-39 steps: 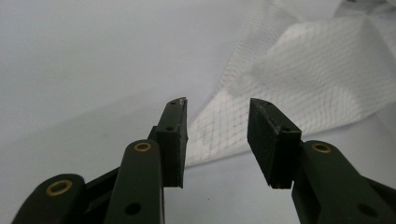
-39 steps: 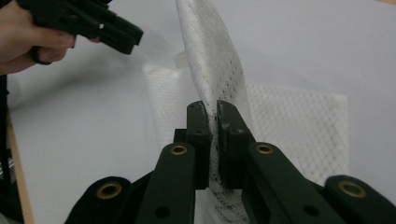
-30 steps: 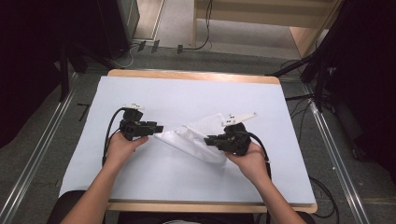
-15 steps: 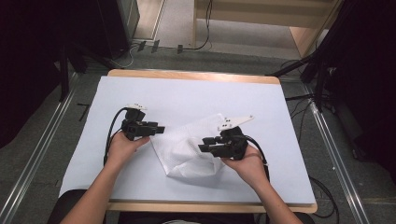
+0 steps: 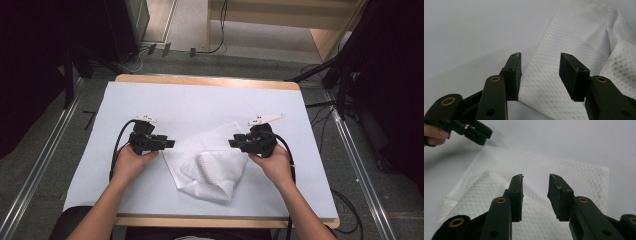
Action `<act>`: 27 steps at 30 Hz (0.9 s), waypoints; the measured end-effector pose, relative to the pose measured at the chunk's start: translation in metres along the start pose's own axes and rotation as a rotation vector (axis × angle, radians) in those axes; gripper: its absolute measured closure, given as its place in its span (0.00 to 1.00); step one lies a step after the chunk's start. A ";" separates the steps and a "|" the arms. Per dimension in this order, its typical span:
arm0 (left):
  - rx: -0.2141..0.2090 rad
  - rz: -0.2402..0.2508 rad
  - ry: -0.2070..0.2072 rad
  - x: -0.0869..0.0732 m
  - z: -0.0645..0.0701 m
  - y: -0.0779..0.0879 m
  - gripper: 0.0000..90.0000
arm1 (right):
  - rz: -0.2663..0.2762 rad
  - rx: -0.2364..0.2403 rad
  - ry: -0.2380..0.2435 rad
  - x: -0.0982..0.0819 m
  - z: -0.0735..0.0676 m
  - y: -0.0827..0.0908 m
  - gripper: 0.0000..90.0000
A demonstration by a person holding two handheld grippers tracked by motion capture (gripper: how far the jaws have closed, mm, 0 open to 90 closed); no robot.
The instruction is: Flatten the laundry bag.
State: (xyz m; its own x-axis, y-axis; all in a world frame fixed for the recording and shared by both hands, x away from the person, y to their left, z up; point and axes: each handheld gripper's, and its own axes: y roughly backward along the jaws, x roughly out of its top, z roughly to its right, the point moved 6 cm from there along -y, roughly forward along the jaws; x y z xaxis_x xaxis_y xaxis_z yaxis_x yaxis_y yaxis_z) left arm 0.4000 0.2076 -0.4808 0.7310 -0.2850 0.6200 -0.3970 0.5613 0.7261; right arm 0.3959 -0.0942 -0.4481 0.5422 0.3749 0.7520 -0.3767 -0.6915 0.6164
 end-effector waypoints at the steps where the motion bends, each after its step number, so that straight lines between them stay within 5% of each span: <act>1: 0.001 0.000 0.000 -0.001 -0.001 0.001 0.59 | 0.000 -0.009 -0.004 0.000 0.004 -0.002 0.74; 13: 0.079 -0.007 -0.003 -0.016 -0.013 0.002 0.57 | -0.067 -0.101 -0.042 -0.007 0.055 -0.029 0.69; 27: 0.056 -0.017 -0.001 -0.023 -0.007 -0.003 0.64 | -0.103 -0.162 -0.125 -0.016 0.093 -0.044 0.65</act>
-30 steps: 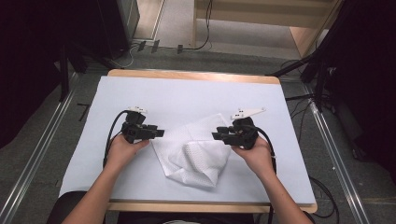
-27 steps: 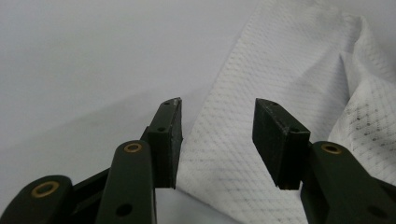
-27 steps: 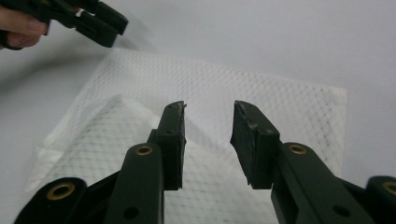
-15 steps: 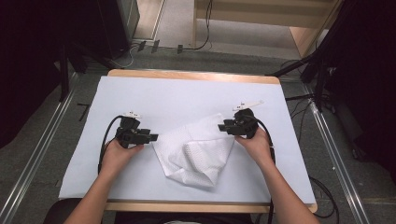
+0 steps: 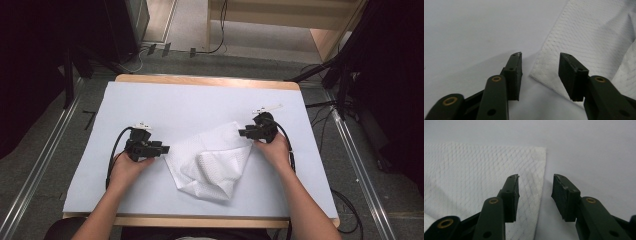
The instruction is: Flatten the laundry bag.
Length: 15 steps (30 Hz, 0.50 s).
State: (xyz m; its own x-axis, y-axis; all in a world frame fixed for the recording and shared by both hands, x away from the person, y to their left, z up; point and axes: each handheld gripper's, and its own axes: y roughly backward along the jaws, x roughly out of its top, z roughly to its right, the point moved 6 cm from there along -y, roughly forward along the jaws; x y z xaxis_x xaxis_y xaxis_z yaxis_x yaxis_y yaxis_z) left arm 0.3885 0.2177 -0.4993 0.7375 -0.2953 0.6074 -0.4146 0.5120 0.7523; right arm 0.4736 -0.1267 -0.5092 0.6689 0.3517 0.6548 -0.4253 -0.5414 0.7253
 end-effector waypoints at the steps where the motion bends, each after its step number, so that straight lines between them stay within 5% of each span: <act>1: -0.003 -0.001 0.005 0.000 0.001 -0.001 0.67 | -0.014 0.004 0.002 -0.001 -0.001 -0.002 0.66; 5: 0.003 -0.007 0.007 -0.001 0.004 -0.003 0.82 | -0.028 0.007 0.021 -0.002 -0.008 -0.005 0.70; 11: -0.012 -0.023 0.013 -0.001 0.007 -0.006 1.00 | -0.044 -0.077 0.066 -0.002 -0.013 -0.006 0.92; 15: -0.028 -0.030 0.036 0.000 0.005 -0.006 1.00 | -0.054 -0.033 0.034 -0.002 -0.014 -0.007 1.00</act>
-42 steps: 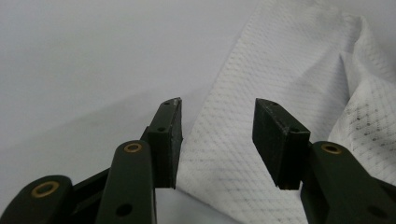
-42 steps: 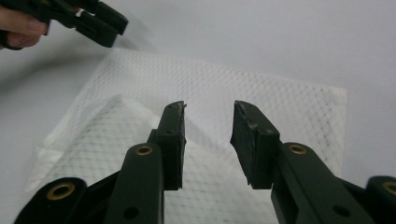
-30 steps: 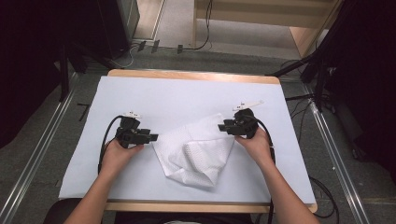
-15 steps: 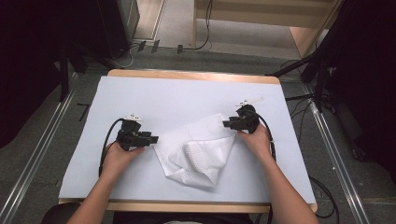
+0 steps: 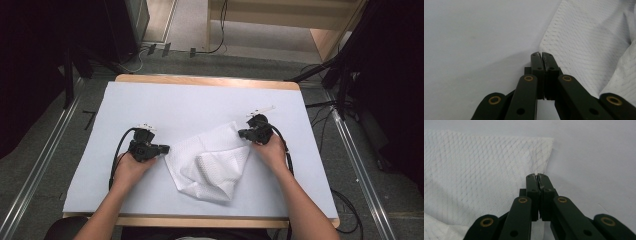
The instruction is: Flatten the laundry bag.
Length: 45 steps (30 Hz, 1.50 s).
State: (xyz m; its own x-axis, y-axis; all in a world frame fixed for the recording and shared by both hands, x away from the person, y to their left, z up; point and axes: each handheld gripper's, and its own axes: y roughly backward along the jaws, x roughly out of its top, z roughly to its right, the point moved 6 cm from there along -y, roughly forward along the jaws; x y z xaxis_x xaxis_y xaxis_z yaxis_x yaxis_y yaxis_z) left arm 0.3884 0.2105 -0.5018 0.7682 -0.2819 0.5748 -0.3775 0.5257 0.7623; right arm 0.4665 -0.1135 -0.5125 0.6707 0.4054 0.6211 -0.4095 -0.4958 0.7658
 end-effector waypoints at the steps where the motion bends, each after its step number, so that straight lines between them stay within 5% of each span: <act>1: -0.001 0.001 0.005 0.001 -0.002 0.000 1.00 | -0.004 0.005 0.001 0.001 0.000 0.000 1.00; 9: 0.007 0.045 0.035 0.028 -0.016 0.012 1.00 | 0.046 0.039 -0.054 0.015 0.003 0.013 1.00; 15: 0.052 0.053 0.053 0.058 -0.044 0.014 1.00 | 0.094 0.039 -0.080 0.027 0.004 0.013 1.00; 21: 0.062 0.062 0.038 0.087 -0.062 0.005 1.00 | 0.090 0.025 -0.091 0.031 0.005 0.003 1.00; 28: 0.072 0.099 0.072 0.113 -0.076 -0.012 0.98 | 0.109 -0.027 -0.111 0.031 0.016 -0.003 1.00; 36: 0.042 0.079 0.039 0.112 -0.070 -0.009 0.76 | 0.136 -0.021 -0.079 0.035 0.006 0.006 0.82; 45: 0.012 0.068 0.012 0.097 -0.048 0.011 0.66 | 0.154 0.051 -0.005 0.044 -0.025 0.022 0.78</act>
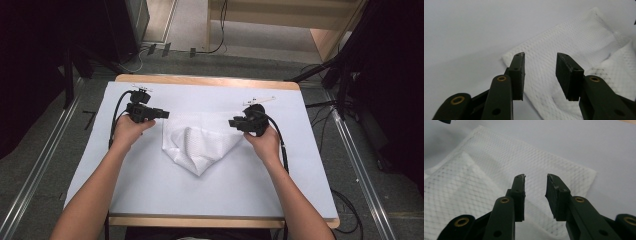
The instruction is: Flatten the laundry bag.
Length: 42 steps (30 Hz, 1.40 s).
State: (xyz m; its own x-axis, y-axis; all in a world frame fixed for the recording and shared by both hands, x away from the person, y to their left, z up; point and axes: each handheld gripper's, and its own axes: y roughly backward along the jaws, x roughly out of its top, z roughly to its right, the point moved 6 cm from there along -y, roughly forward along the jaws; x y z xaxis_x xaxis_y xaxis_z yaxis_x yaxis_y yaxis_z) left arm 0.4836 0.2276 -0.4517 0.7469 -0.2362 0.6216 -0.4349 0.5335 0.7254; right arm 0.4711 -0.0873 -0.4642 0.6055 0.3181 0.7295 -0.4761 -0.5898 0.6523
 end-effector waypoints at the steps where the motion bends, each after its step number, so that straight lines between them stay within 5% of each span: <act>1: -0.003 -0.002 -0.003 -0.003 0.003 0.001 0.66 | -0.001 0.006 0.000 0.000 -0.003 0.000 0.78; 28: -0.036 0.006 -0.031 -0.069 0.045 0.032 0.65 | -0.084 0.162 0.152 0.005 -0.101 -0.014 0.74; 36: -0.040 -0.019 -0.056 -0.083 0.054 0.028 0.65 | -0.067 0.163 0.178 0.014 -0.112 -0.028 0.56; 42: -0.053 -0.021 -0.053 -0.088 0.058 0.022 0.68 | -0.104 0.171 0.176 0.015 -0.118 -0.048 0.46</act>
State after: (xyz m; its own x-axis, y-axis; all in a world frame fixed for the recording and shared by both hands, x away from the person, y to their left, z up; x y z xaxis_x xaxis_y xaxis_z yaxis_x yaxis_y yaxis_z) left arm 0.3793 0.2132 -0.4739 0.7275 -0.2893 0.6222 -0.3911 0.5703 0.7224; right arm 0.4281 0.0340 -0.4602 0.5182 0.4986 0.6949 -0.2934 -0.6595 0.6920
